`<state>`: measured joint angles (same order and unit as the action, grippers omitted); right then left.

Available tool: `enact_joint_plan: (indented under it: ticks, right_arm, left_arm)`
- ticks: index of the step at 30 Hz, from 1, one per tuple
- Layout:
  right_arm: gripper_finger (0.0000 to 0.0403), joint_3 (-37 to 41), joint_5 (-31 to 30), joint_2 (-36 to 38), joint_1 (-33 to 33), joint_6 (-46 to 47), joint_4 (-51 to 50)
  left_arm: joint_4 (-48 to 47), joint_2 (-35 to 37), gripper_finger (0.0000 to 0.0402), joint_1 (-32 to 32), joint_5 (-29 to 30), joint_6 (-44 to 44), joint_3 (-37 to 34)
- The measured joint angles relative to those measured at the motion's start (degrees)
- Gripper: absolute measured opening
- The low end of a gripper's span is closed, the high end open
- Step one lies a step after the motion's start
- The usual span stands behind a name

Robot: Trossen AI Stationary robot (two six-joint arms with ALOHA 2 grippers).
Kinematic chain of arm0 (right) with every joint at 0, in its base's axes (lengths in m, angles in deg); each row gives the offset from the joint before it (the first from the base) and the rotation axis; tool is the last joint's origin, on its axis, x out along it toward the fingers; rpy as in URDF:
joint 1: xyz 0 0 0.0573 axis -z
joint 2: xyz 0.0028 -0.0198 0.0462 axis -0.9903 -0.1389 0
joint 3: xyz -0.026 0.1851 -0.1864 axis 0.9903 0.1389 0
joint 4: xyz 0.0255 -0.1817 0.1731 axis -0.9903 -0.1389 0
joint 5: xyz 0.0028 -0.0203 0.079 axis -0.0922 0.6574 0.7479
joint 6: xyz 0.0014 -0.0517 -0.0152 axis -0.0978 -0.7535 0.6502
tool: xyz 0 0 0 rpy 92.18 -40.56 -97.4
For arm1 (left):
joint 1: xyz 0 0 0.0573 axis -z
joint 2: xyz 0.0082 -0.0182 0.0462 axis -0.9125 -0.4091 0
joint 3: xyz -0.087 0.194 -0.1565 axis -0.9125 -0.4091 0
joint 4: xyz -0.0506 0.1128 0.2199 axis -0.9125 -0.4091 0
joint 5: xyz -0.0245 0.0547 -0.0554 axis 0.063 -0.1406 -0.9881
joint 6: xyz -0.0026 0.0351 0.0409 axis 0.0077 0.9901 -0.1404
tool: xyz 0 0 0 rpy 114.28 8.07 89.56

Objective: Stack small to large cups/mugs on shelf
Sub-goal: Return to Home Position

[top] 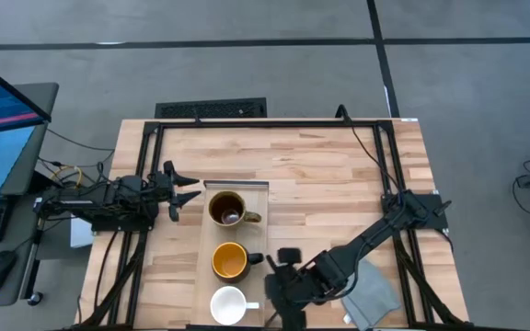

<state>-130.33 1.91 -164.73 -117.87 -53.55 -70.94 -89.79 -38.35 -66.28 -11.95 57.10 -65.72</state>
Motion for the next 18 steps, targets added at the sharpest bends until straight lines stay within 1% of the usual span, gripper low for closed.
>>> enact_joint_plan:
  ticks: [2, 3, 5, 9, 11, 15, 18]
  right_arm:
    - [0.0198, 0.0, -2.4, 0.5, -0.2, 1.6, -6.5]
    - [0.0197, 0.0, -5.1, 1.0, -0.6, 2.7, -10.1]
    - [0.0196, 0.1, -13.1, 2.4, -2.0, 5.1, -16.8]
    - [0.0194, 0.0, -30.6, 6.4, -6.1, 8.0, -23.6]
    - [0.0194, 0.0, -36.8, 8.8, -8.3, 8.9, -25.7]
    - [0.0196, 0.0, -45.0, 13.8, -12.5, 10.9, -31.1]
    - [0.0195, 0.9, -50.6, 17.8, -14.5, 8.6, -30.6]
  left_arm:
    - [0.0, 0.0, 0.0169, 0.0, 0.0, 0.0, 0.0]
    - [0.0, 0.0, 0.0169, 0.0, 0.0, 0.0, 0.0]
    - [0.0, 0.0, 0.0169, 0.0, 0.0, 0.0, 0.0]
    - [0.0, 0.0, 0.0169, 0.0, 0.0, -0.9, 0.0]
    - [0.0, 0.0, 0.0169, 0.0, -0.1, -0.9, 0.0]
    - [0.0, 0.0, 0.0169, 0.0, -0.1, -0.9, 0.0]
    - [0.0, 0.0, 0.0169, 0.0, -0.1, -0.9, 0.0]
